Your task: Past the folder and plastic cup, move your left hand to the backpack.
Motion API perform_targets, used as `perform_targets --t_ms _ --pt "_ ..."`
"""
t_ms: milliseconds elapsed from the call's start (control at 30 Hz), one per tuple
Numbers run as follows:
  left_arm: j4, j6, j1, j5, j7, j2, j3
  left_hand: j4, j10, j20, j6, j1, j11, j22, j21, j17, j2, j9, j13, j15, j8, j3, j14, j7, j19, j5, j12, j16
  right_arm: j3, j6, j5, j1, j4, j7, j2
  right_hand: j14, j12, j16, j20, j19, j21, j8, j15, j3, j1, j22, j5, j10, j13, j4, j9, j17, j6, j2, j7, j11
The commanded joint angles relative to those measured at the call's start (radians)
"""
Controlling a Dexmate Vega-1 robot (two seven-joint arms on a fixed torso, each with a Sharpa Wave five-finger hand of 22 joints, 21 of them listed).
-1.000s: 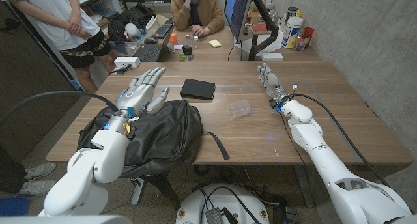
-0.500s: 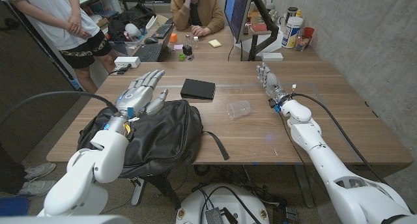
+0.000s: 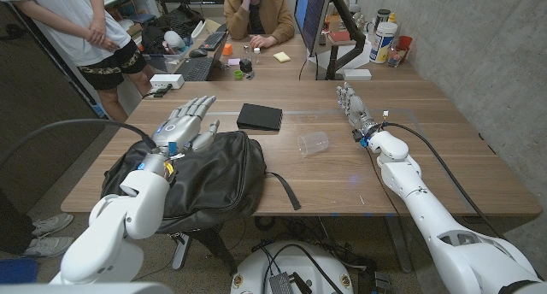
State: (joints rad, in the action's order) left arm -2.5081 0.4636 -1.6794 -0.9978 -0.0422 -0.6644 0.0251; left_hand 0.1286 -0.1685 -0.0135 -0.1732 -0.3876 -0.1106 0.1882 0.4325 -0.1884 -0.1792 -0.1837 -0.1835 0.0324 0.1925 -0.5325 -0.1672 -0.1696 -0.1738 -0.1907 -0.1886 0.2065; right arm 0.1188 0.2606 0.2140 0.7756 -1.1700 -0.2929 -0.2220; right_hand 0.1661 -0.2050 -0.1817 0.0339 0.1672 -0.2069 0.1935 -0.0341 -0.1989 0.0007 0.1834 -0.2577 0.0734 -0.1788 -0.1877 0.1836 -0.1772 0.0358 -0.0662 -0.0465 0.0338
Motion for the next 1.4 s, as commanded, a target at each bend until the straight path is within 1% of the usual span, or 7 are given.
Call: perform_targets --t_ms 33,567,733,1033,1167,1400 --pt "-0.005 0.040 0.008 -0.009 -0.030 -0.018 -0.018 0.000 -0.082 0.005 -0.006 -0.014 0.007 0.005 0.001 -0.005 -0.002 -0.005 -0.004 0.028 -0.001 -0.010 -0.113 0.007 -0.030 0.002 -0.001 0.001 -0.003 0.003 0.002 -0.003 0.008 -0.005 0.000 0.058 0.001 -0.001 0.097 0.011 0.000 -0.003 -0.020 -0.001 -0.001 0.004 -0.008 0.004 -0.003 0.002 0.002 -0.001 0.006 -0.106 -0.009 0.004" --pt "-0.013 0.077 0.008 -0.014 -0.055 -0.038 -0.033 -0.001 -0.085 0.010 -0.009 -0.027 0.009 0.005 0.000 -0.005 -0.002 -0.005 -0.004 0.024 -0.001 -0.021 -0.115 0.009 -0.030 0.002 -0.001 0.000 -0.003 0.004 0.001 -0.005 0.011 -0.010 -0.001 0.058 0.001 -0.001 0.097 0.012 0.000 -0.003 -0.019 -0.002 0.000 0.004 -0.008 0.004 -0.003 0.002 0.002 -0.001 0.007 -0.107 -0.008 0.004" --pt "-0.015 0.092 0.006 -0.015 -0.073 -0.046 -0.039 -0.001 -0.086 0.016 -0.011 -0.032 0.010 0.005 -0.001 -0.005 -0.002 -0.005 -0.004 0.023 -0.002 -0.026 -0.115 0.011 -0.030 0.002 -0.001 0.000 -0.002 0.006 0.000 -0.005 0.011 -0.010 -0.001 0.058 0.001 -0.001 0.097 0.012 0.000 -0.003 -0.019 -0.002 0.000 0.004 -0.008 0.005 -0.003 0.002 0.002 -0.001 0.006 -0.107 -0.008 0.004" --pt "-0.022 0.115 0.003 -0.021 -0.095 -0.059 -0.046 -0.006 -0.089 0.018 -0.015 -0.043 0.010 0.005 -0.001 -0.004 -0.001 -0.005 -0.004 0.021 -0.002 -0.034 -0.117 0.012 -0.030 0.002 0.000 -0.002 -0.005 0.004 0.003 -0.003 0.010 -0.011 -0.002 0.058 0.002 -0.001 0.097 0.012 0.000 -0.003 -0.020 -0.002 0.000 0.004 -0.008 0.005 -0.003 0.002 0.002 -0.001 0.007 -0.106 -0.008 0.003" --pt "-0.022 0.125 0.005 -0.023 -0.103 -0.063 -0.051 -0.008 -0.092 0.023 -0.017 -0.049 0.015 0.005 -0.003 -0.003 -0.003 -0.006 -0.004 0.019 -0.003 -0.039 -0.119 0.016 -0.032 0.002 0.000 -0.002 -0.006 0.005 0.003 -0.003 0.010 -0.011 -0.003 0.059 0.001 -0.001 0.097 0.012 0.000 -0.003 -0.020 -0.002 0.000 0.004 -0.008 0.005 -0.003 0.002 0.002 -0.001 0.007 -0.106 -0.008 0.003" --pt "-0.021 0.141 0.003 -0.021 -0.110 -0.069 -0.057 -0.009 -0.094 0.026 -0.020 -0.057 0.017 0.005 -0.004 -0.004 -0.004 -0.006 -0.004 0.016 -0.003 -0.047 -0.120 0.019 -0.033 0.002 0.000 -0.003 -0.006 0.004 0.002 -0.001 0.006 -0.011 -0.005 0.058 0.001 -0.001 0.096 0.013 0.000 -0.003 -0.019 -0.002 0.000 0.004 -0.009 0.005 -0.003 0.002 0.002 -0.001 0.007 -0.106 -0.008 0.003"
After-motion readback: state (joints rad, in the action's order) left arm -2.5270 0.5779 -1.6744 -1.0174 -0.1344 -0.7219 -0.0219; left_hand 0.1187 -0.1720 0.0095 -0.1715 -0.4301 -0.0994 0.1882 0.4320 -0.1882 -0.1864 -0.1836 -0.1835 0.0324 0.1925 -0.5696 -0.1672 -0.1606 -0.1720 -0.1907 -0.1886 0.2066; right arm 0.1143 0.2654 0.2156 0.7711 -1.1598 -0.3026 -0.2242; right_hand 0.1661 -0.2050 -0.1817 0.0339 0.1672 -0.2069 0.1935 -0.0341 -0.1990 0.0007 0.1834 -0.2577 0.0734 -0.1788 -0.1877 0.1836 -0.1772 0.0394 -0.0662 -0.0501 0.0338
